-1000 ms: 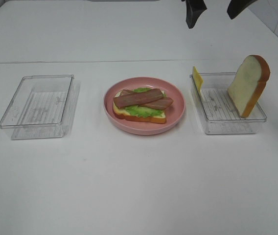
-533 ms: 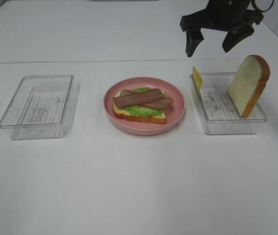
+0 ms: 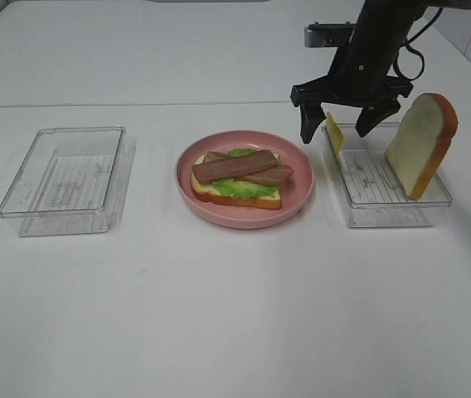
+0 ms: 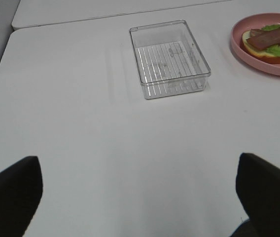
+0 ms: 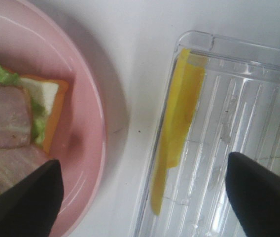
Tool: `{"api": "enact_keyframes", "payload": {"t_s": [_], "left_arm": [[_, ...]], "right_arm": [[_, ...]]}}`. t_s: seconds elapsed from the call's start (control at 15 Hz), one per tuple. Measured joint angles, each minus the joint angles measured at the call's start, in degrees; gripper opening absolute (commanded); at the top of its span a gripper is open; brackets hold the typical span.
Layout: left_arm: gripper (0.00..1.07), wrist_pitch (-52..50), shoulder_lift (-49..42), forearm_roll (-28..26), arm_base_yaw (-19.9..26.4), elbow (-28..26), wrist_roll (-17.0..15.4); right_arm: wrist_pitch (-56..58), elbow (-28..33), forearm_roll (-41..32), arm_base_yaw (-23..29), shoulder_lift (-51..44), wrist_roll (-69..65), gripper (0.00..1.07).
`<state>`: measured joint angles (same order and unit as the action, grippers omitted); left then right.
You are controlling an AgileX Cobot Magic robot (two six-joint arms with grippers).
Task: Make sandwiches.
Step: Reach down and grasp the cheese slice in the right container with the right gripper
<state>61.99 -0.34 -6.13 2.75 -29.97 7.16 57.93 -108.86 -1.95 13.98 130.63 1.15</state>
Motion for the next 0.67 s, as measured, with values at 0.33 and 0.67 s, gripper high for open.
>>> {"api": "enact_keyframes", "payload": {"t_s": [0.33, 0.67], "left_arm": [[1.0, 0.0, 0.0, 0.0, 0.0, 0.0, 0.0], [1.0, 0.0, 0.0, 0.1, 0.0, 0.0, 0.0]], "right_arm": [[-1.0, -0.4, -1.5, -0.7, 0.9, 1.0, 0.78], [-1.0, -0.4, -1.7, -0.7, 2.8, 1.0, 0.61]]}}
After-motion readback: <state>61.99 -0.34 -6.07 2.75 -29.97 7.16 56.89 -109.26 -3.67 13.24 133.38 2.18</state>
